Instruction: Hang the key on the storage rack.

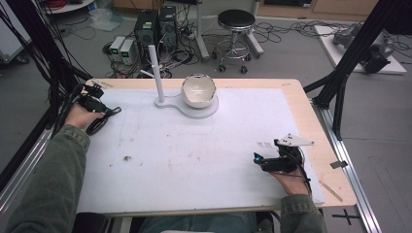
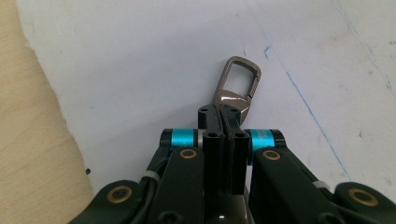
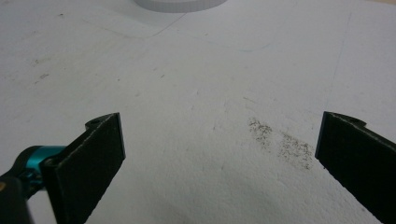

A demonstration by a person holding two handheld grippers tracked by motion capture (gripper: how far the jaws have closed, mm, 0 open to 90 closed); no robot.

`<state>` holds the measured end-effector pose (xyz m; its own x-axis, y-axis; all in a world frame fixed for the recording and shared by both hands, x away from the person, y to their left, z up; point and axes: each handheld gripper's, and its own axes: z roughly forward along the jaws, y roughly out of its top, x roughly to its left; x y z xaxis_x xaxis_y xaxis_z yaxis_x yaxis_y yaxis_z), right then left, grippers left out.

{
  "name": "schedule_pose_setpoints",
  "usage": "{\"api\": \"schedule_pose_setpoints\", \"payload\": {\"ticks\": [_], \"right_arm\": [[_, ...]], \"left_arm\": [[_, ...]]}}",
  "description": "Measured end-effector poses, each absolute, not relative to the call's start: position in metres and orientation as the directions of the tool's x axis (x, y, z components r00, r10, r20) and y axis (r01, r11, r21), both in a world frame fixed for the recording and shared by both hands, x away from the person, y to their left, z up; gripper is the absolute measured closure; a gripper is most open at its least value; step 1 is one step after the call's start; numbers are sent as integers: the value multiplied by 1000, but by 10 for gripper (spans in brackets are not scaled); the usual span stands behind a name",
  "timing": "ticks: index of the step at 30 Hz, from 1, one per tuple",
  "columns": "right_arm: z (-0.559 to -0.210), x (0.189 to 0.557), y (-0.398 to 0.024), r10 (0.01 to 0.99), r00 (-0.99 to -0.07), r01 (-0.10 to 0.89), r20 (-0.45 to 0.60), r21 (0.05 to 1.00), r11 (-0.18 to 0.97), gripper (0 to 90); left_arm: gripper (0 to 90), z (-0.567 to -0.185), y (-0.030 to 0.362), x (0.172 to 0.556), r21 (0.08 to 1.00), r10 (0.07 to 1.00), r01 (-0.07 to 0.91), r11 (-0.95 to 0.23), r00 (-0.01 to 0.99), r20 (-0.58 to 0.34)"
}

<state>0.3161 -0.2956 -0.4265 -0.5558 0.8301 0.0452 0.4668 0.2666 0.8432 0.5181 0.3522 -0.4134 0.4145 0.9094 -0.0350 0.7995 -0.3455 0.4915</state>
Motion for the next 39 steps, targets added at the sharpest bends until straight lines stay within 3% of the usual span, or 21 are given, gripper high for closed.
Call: {"api": "schedule_pose_setpoints", "payload": {"ticks": [21,39], "right_arm": [[-425,316,-297,830,-556,457,42,849,263,4],[-424,316,-298,830,-556,454,46,853,258,4]], "left_arm": [[879,-400,353,512,511,899,790,-339,432,-73],[880,-358,350,485,585,874,733,-348,480,-82]]}}
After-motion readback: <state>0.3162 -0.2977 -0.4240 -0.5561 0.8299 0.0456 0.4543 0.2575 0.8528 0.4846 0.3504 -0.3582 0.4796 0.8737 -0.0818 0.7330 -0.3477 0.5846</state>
